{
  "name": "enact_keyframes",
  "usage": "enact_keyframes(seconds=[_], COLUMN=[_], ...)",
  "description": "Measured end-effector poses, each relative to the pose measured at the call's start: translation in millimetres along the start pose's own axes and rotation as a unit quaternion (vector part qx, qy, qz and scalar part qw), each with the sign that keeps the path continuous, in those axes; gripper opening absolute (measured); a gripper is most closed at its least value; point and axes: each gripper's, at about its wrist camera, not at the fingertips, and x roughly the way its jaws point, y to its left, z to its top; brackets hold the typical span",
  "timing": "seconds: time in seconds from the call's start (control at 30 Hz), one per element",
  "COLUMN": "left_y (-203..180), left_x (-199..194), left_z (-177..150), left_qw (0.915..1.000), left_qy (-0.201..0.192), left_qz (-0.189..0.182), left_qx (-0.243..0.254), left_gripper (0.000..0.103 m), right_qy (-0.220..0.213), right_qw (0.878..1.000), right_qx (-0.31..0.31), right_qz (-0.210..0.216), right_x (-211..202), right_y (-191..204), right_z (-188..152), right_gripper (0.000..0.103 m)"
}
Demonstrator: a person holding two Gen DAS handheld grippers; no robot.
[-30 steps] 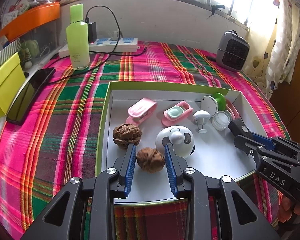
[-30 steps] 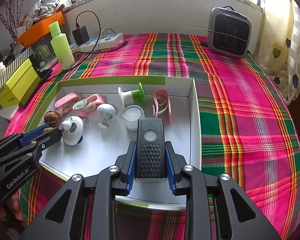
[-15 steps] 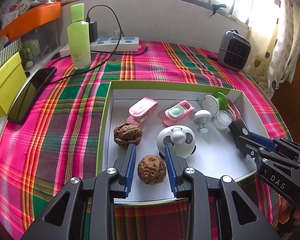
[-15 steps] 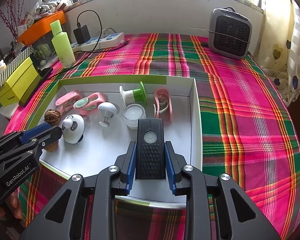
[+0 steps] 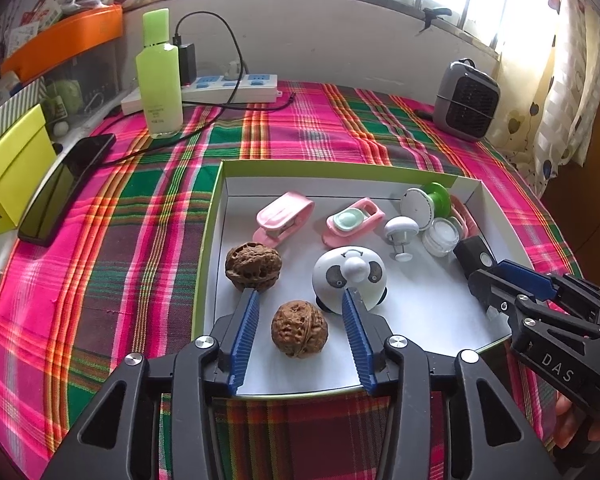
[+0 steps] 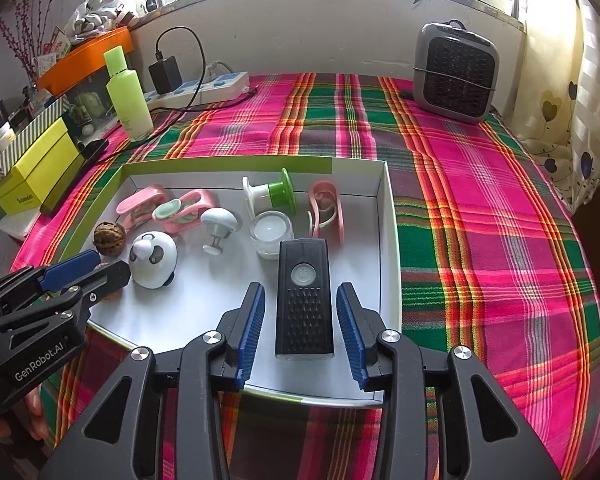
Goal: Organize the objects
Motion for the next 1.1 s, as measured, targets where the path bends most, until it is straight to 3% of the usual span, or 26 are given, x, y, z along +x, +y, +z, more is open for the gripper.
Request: enact_keyframes(seconds=[0.37,0.53,1.1], left_y=[-3.8,-7.3,-8.7], left_x=[-13.8,-28.8,-60.9], left_z=[-7.2,-9.3,-30.8], left_qw=[0.9998,0.9992,0.9978], left_qy=[-0.015,-0.035,-0.059], left_qz=[0.013,0.016,0.026], left_qx=[0.003,0.008,0.01], left_gripper=[0.056,0.056,0.058], right_qy=[-0.024,-0.045,-0.07], right_qw=[1.0,0.999,0.997], right_qx=[-0.006,-0.008,-0.015], right_qz=[-0.003,-0.009,-0.01], right_x=[-12.7,-23.4,-54.6], right_y=[3.7,4.7,19.5], right_z=[-6.9,-10.4,-35.3], right_gripper=[0.041,0.056,0.056])
